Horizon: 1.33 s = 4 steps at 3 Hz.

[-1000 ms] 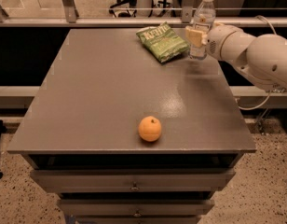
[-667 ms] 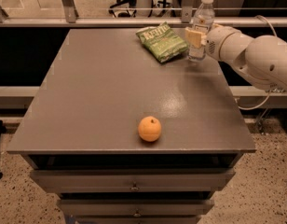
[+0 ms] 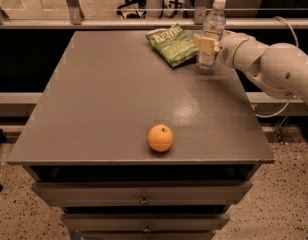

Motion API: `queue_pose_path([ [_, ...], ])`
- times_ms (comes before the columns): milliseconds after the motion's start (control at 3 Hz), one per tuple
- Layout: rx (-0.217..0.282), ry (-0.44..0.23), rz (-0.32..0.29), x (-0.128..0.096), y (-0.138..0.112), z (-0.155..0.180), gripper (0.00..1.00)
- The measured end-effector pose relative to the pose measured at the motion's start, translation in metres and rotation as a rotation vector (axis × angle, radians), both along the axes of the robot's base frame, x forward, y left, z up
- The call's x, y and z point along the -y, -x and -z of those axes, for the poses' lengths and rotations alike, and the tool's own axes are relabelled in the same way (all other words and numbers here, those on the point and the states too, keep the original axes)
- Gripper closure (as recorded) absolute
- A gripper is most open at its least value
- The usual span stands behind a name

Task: Move blue plastic bottle near green jalapeno chip bag

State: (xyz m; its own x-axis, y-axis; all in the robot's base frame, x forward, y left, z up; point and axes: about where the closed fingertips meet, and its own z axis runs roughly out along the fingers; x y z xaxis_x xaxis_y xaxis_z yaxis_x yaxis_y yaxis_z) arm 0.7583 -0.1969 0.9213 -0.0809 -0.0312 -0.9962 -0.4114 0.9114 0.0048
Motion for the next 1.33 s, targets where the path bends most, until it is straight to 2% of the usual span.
queue_pose_path([
  [333, -0.008, -0.019, -0.010, -0.001, 0.003, 0.008, 0.00],
  [667, -0.016, -0.017, -0.010, 0.001, 0.008, 0.010, 0.00],
  [1000, -0.025, 0.020, -0.029, 0.011, 0.024, -0.008, 0.00],
  [1333, -0.047, 0.083, -0.085, 0.026, 0.061, -0.038, 0.00],
])
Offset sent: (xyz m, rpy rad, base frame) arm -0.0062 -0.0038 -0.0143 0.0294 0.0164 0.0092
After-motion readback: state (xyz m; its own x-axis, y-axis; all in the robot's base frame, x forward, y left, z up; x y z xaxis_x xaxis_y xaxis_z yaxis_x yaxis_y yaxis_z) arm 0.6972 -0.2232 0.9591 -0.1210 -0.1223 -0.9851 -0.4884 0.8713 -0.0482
